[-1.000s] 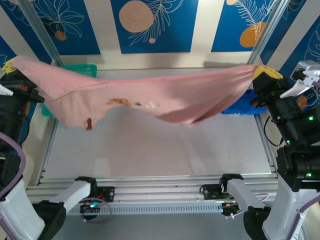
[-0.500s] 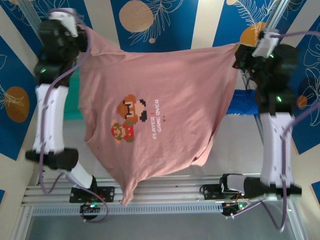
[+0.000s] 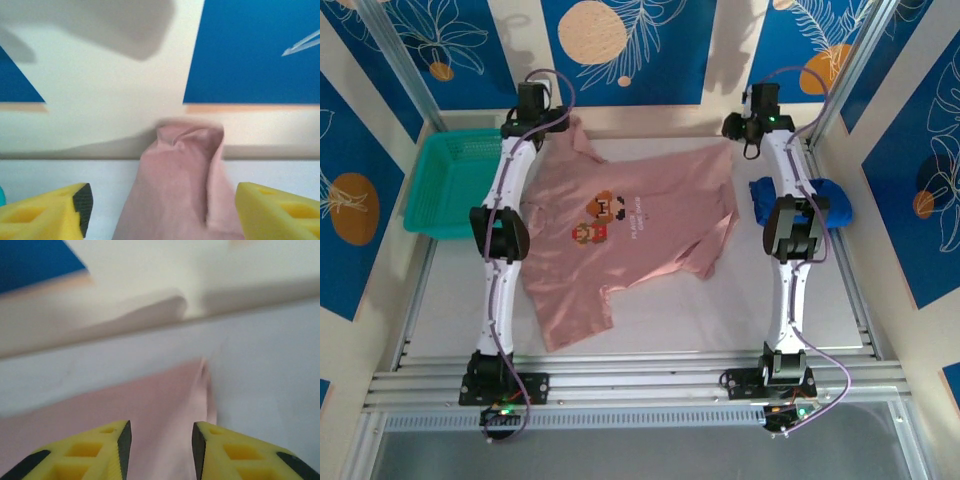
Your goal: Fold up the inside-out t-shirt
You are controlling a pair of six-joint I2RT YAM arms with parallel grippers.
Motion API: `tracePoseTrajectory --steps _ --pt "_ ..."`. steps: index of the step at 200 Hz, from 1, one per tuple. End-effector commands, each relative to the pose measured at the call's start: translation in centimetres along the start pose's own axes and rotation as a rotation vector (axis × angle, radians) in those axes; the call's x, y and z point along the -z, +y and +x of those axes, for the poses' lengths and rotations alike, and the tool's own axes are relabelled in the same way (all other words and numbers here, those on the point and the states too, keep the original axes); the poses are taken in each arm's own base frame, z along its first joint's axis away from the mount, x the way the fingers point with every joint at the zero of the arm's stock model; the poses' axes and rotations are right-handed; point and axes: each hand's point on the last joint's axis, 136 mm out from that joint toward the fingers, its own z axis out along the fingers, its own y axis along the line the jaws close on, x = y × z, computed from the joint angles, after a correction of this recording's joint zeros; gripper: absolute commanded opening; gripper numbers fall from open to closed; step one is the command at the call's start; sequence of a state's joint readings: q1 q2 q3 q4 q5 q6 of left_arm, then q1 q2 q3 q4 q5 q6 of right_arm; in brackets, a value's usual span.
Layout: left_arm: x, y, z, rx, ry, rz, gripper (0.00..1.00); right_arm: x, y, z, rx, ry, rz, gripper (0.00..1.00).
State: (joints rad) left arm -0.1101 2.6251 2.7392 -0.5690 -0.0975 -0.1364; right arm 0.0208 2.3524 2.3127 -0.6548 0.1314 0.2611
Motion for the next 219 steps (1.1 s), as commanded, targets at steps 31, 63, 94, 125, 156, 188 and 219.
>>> tracePoseTrajectory --steps 31,63,94,125,156,188,219 --pt "9.7 0.2 0.0 0.150 0.119 0.034 0.83 11.0 4.2 12.9 -0.015 0.173 -0.026 0.49" --pt "16.0 -2.8 7.6 0.283 0.174 0.202 0.82 14.6 3.2 24.0 -0.064 0.329 -0.011 0.51" --pt "22.6 -10.5 16.4 0.138 0.227 0.441 0.75 15.8 5.0 31.3 -0.046 0.454 -0.055 0.51" --pt "27.7 -19.8 25.0 -0.185 0.195 0.738 0.71 13.5 4.4 33.9 -0.057 0.530 -0.037 0.49" --pt "26.8 -25.2 29.8 -0.455 0.239 0.769 0.74 11.8 3.5 34.5 -0.054 0.553 -0.004 0.47" --pt "24.9 -30.2 33.5 -0.600 0.291 0.820 0.70 11.6 2.2 33.6 -0.075 0.527 0.005 0.23" --pt "22.6 -31.8 35.0 -0.615 0.359 0.797 0.27 11.9 1.0 32.5 -0.092 0.515 0.006 0.08"
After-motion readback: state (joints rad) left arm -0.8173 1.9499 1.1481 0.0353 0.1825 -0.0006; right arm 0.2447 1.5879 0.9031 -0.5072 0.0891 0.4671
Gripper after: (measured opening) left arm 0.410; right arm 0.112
